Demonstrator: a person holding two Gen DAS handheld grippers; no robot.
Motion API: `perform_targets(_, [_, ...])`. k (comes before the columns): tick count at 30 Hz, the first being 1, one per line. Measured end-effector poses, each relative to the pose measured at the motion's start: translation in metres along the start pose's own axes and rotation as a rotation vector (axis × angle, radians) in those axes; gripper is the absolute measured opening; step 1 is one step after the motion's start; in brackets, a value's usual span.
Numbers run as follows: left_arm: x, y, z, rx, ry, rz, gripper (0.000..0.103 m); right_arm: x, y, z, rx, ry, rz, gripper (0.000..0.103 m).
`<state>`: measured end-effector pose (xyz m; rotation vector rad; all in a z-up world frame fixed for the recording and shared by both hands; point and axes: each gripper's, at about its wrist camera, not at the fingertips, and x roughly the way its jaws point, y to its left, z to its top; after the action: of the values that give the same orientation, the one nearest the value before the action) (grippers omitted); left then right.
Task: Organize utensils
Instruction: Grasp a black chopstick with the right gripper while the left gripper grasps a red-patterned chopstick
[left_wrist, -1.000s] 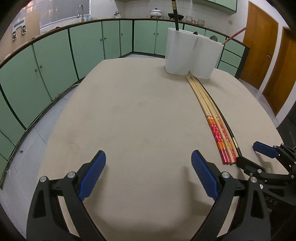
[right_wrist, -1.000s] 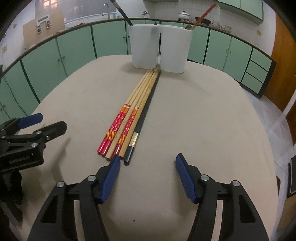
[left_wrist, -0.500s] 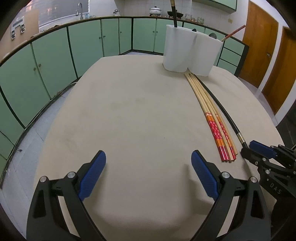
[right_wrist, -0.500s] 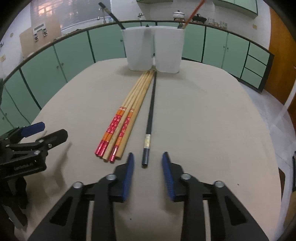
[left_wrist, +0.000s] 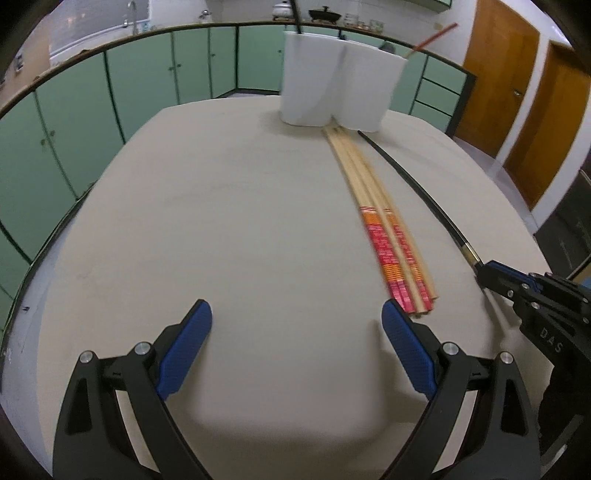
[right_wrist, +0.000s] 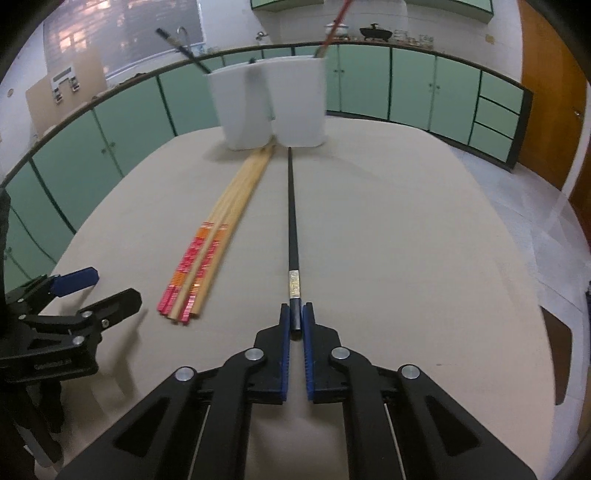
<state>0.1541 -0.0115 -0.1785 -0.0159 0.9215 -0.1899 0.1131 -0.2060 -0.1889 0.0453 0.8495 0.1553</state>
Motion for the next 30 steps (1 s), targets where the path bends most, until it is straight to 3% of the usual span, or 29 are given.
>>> perform_targets(14, [0.012,-0.027,0.003,0.05,0.013,0.017,0.091,0.003,-0.014,0.0,0.026,0.002,0.015,0.007])
perform_targets(23, [0.009,-0.011,0.0,0.016,0.014,0.081,0.091,0.003,-0.013,0.0,0.027,0.005,0.02,0.007])
perform_targets(30, [0.009,-0.015,0.002,0.028,0.015,0.072,0.088,0.003,-0.013,-0.001,0.027,0.004,0.027,0.007])
